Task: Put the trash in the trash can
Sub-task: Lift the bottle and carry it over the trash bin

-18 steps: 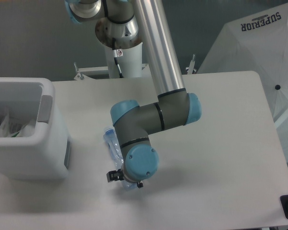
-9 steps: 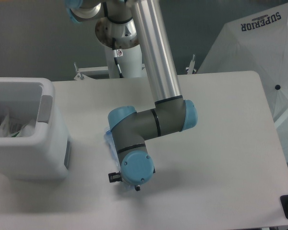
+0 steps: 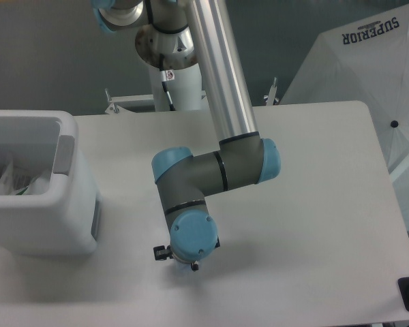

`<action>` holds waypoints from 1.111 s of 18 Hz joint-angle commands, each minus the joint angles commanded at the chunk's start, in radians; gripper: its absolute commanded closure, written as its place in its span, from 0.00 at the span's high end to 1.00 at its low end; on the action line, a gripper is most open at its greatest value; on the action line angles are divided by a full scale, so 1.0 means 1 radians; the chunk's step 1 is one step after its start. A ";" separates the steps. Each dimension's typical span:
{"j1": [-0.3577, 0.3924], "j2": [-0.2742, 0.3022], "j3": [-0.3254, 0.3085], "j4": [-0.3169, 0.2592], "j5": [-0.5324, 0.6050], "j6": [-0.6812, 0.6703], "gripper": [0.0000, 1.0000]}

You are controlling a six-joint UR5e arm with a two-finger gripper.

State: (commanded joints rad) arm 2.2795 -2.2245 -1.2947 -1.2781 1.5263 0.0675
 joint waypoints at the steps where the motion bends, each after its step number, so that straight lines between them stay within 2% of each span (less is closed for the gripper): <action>1: 0.000 0.017 0.000 0.032 -0.003 0.000 0.59; 3: 0.005 0.051 0.002 0.098 -0.029 0.000 0.60; 8: 0.014 0.120 0.008 0.221 -0.075 0.011 0.60; 14: 0.031 0.212 0.098 0.252 -0.198 0.014 0.60; 20: 0.049 0.324 0.149 0.279 -0.347 0.024 0.60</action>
State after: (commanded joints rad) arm 2.3286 -1.9007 -1.1459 -0.9987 1.1798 0.0919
